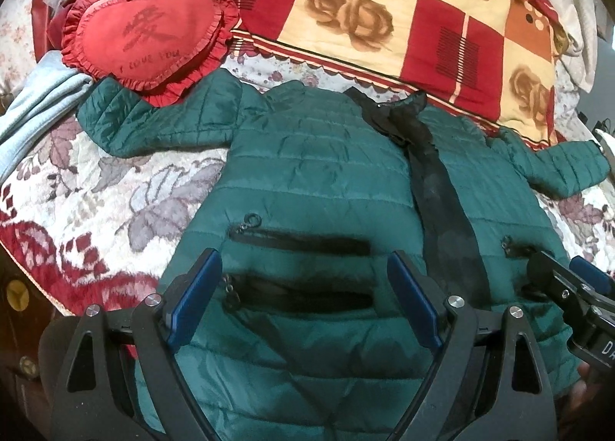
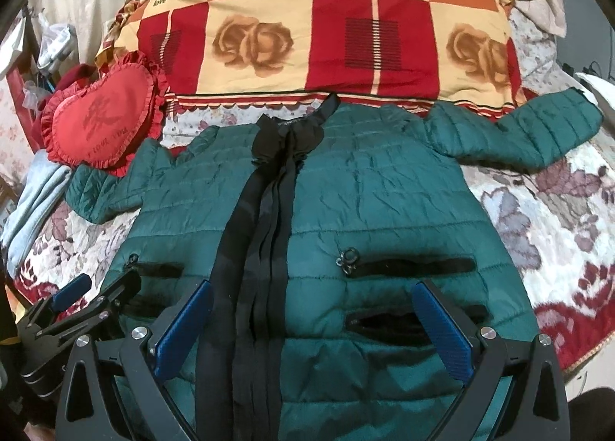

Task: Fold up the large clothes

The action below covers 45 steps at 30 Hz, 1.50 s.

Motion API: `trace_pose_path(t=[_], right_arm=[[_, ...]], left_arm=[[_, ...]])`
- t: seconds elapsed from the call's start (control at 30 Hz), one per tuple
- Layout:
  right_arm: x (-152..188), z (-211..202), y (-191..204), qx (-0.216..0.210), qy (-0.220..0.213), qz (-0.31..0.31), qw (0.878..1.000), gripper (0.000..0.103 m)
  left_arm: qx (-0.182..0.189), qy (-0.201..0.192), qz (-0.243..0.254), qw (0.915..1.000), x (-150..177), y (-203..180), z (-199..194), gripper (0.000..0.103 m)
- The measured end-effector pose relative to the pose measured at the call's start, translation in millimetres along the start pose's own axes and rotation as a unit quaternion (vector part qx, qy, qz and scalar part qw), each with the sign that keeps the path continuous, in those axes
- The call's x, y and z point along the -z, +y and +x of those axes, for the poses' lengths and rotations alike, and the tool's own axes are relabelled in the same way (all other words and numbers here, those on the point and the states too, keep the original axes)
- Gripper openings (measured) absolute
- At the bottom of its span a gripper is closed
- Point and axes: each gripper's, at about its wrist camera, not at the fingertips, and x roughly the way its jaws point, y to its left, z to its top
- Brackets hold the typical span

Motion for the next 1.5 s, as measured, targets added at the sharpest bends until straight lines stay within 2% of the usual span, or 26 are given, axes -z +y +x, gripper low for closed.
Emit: trace_pose_path(t=[0.47, 0.83, 1.5], right_arm=[[7.2, -5.6, 1.6, 0.027, 0.01, -0.016, 0.999, 0.103], [10.7, -1.1, -0.8, 0.01, 0.014, -0.004, 1.0, 0.103], [12.8, 1.7, 1.4, 0.012, 0.013, -0.001, 1.0, 0.103]], left_arm=[[0.014, 0.006, 0.013, 0.9998, 11.1, -13.5, -7.6, 0.088], [0.014, 0.014, 0.021, 0.9996, 15.9, -17.8, -3.6, 0.088], [0.007, 0.017, 0.015, 0.9997, 19.7, -8.1, -0.2, 0.088]])
